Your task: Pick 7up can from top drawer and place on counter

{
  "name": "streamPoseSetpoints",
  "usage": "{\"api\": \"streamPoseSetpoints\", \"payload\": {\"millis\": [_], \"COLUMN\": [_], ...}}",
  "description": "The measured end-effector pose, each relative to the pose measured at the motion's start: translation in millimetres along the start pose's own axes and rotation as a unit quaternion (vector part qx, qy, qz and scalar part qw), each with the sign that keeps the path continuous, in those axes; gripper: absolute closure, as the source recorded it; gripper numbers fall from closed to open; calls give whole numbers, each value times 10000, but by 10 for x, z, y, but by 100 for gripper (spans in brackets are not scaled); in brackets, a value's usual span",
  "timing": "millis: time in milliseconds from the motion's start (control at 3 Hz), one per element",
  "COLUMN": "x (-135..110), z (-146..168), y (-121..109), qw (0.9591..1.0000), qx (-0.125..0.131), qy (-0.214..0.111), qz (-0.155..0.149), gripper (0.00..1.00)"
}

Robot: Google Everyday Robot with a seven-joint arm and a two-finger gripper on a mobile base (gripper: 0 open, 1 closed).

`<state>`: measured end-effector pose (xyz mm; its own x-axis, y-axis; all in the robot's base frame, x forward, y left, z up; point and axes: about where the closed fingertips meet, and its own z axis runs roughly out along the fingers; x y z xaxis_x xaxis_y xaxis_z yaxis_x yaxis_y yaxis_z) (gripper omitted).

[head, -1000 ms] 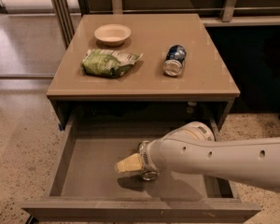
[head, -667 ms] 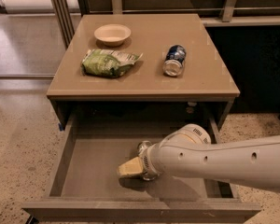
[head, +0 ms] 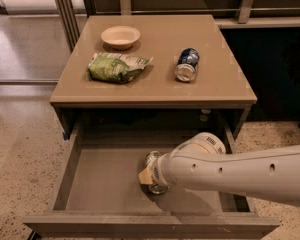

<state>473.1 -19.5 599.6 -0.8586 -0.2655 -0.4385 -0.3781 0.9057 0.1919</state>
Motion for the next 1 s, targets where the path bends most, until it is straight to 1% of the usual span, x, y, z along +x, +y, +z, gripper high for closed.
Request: {"api": "streamPoseSetpoints", "payload": {"millis": [667, 1000], "x": [0, 0], "z": [0, 0], "y": [0, 0], "qw": [10000, 10000], "qx": [0, 0], "qy": [0, 0], "qz": [0, -1], "gripper": [88, 100]}}
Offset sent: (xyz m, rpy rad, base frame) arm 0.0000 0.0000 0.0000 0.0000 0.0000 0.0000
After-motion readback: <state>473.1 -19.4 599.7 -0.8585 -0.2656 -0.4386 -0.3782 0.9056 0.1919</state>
